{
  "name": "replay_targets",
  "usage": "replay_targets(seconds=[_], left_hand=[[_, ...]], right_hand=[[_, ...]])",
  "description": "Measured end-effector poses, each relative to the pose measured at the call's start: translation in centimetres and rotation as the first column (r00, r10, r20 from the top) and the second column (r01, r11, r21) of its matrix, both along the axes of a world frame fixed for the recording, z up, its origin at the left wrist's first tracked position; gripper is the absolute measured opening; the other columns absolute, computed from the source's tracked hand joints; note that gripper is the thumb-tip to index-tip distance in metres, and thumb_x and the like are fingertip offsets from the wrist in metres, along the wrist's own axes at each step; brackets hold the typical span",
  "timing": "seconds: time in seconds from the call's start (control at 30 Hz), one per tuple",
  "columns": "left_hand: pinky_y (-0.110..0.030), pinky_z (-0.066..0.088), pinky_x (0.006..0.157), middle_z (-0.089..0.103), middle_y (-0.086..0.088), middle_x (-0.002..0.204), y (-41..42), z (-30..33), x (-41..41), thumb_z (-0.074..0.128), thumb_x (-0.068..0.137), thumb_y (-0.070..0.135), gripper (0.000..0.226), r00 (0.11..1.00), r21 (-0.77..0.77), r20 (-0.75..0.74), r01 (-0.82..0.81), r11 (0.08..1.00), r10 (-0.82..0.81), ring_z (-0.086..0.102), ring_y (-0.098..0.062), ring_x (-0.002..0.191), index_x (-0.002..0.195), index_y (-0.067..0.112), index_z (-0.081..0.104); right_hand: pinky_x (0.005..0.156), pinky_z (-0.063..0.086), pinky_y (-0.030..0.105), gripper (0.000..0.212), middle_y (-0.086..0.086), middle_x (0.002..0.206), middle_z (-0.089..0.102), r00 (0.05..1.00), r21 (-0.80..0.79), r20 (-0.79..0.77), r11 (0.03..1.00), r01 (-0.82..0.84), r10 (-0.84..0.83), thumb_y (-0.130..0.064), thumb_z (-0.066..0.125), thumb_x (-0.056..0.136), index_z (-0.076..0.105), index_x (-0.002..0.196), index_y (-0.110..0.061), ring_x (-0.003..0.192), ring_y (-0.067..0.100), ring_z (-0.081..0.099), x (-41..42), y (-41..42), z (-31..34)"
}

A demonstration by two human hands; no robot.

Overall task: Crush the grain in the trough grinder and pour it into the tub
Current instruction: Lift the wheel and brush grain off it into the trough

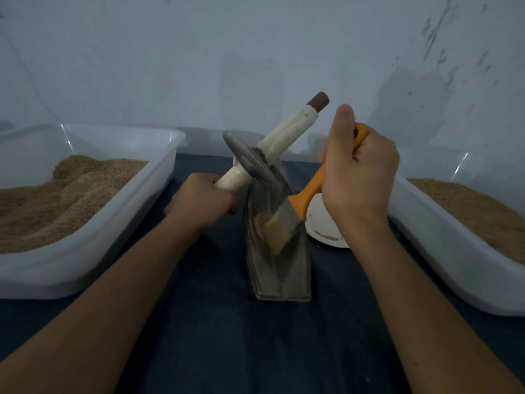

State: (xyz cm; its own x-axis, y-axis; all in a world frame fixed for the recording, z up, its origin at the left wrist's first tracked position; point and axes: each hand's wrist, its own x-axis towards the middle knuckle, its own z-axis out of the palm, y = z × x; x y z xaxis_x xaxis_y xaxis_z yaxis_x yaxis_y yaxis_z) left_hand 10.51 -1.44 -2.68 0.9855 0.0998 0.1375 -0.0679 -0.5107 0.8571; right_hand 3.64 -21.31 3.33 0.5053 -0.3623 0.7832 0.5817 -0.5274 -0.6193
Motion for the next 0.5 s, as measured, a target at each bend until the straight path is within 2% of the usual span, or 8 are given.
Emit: replay_targets(seconds=[0.13,0.27,0.37,0.5], left_hand=[[-0.043,0.047,0.063,0.062,-0.006,0.063,-0.1,0.3,-0.3,0.072,0.048,0.030,0.016,1.000,0.009,0.001,-0.005,1.000,0.005,0.056,-0.029,0.062,0.060,0.041,0.069],[-0.043,0.047,0.064,0.063,-0.007,0.065,0.0,0.4,-0.5,0.072,0.048,0.030,0.019,1.000,0.008,-0.005,0.002,1.000,-0.002,0.056,-0.029,0.062,0.065,0.039,0.071],[-0.042,0.049,0.064,0.064,-0.007,0.064,0.0,0.4,-0.7,0.071,0.048,0.032,0.020,1.000,0.021,-0.003,-0.009,1.000,0.009,0.056,-0.029,0.061,0.066,0.039,0.071],[-0.041,0.050,0.065,0.065,-0.007,0.065,0.1,0.5,-0.8,0.071,0.049,0.032,0.019,1.000,0.049,-0.003,-0.011,0.999,0.011,0.058,-0.029,0.062,0.066,0.040,0.070]], right_hand=[[0.050,0.040,0.039,0.068,0.019,0.054,0.050,0.996,-0.109,-0.084,0.994,-0.025,0.016,-0.042,0.043,0.109,0.048,0.063,0.008,0.051,0.032,0.048,0.4,0.4,-0.4],[0.047,0.037,0.048,0.063,0.017,0.050,0.047,0.999,-0.161,0.028,0.987,0.031,-0.026,-0.034,0.043,0.110,0.045,0.059,0.002,0.044,0.032,0.045,0.9,0.6,-1.7],[0.040,0.031,0.045,0.058,0.011,0.045,0.039,0.993,-0.186,0.111,0.981,0.061,-0.041,-0.029,0.045,0.110,0.039,0.057,-0.005,0.038,0.029,0.039,1.0,0.6,-2.3],[0.039,0.031,0.044,0.055,0.009,0.044,0.037,0.989,-0.193,0.141,0.979,0.062,-0.035,-0.024,0.047,0.110,0.037,0.058,-0.008,0.036,0.028,0.037,0.6,0.9,-2.3]])
